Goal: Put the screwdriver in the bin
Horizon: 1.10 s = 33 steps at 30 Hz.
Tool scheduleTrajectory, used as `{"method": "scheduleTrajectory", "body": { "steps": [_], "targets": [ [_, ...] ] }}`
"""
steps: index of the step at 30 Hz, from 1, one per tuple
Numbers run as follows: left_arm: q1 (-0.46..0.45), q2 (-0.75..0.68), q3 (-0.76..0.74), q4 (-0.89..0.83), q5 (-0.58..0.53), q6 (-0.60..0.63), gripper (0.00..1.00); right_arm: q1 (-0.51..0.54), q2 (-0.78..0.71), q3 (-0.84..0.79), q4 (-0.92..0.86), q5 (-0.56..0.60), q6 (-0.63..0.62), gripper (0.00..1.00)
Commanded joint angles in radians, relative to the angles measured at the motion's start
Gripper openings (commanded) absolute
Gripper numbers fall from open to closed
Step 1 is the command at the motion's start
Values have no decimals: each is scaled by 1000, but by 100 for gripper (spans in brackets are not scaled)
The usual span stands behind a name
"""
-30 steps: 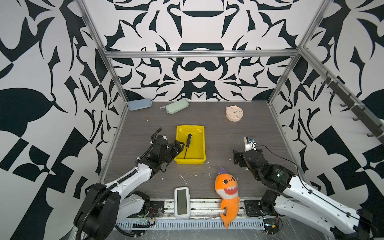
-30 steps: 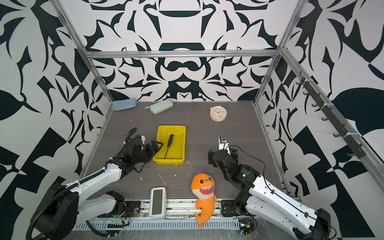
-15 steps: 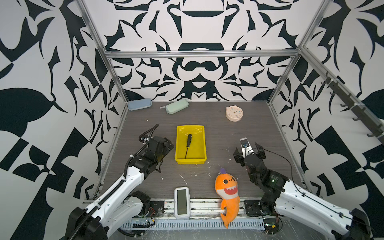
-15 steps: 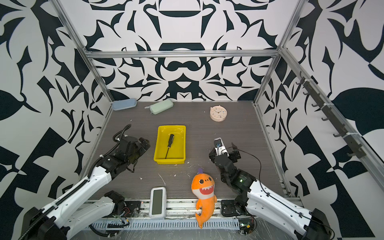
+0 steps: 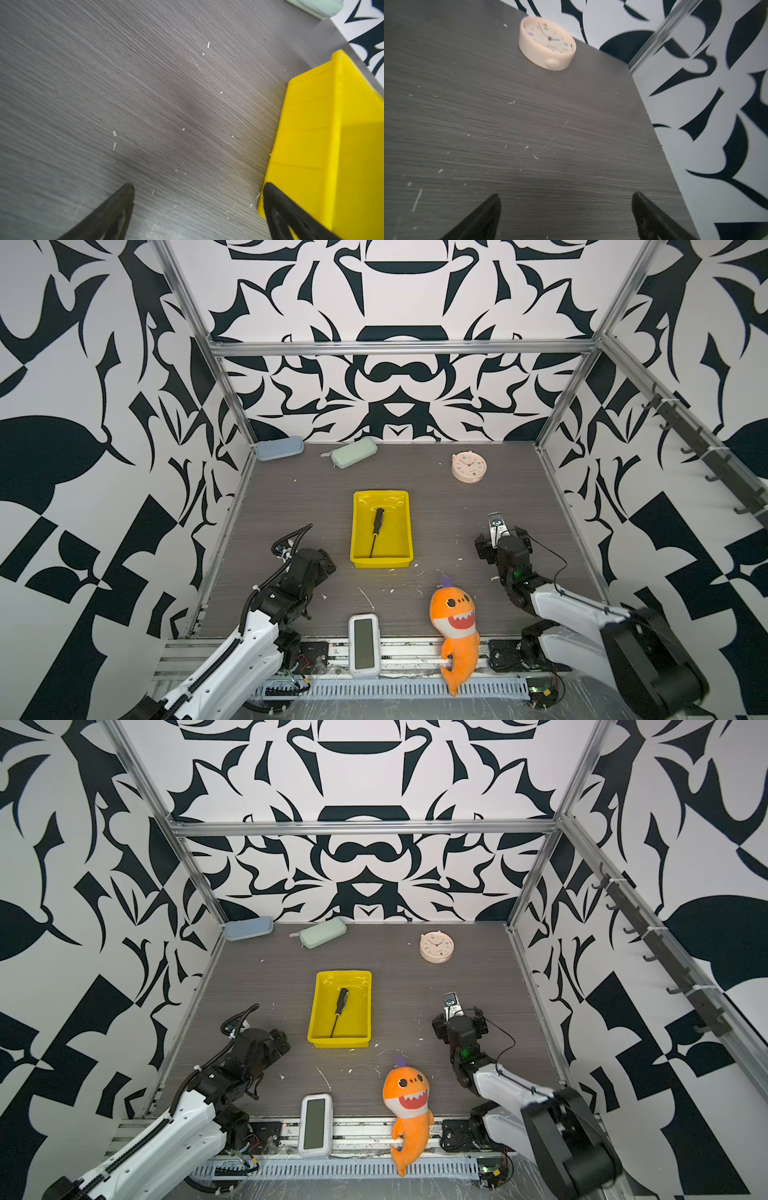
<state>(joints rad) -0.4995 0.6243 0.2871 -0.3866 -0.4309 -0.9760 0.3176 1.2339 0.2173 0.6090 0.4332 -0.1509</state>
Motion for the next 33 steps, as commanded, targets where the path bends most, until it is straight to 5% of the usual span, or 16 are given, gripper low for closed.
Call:
{"method": "scheduleTrajectory", "body": {
  "steps": [1, 9, 25, 33],
  "targets": [
    [-1, -52, -16, 20, -23, -13, 99, -35, 131, 89, 228, -76, 43, 100],
    [-1, -40, -28, 44, -15, -25, 99, -205, 281, 111, 319, -205, 155, 100],
    [-1, 103, 16, 80, -11, -3, 99, -212, 320, 131, 316, -162, 163, 100],
    [-1, 105, 153, 126, -300, 52, 99, -212, 320, 131, 317, -163, 164, 100]
  ]
}}
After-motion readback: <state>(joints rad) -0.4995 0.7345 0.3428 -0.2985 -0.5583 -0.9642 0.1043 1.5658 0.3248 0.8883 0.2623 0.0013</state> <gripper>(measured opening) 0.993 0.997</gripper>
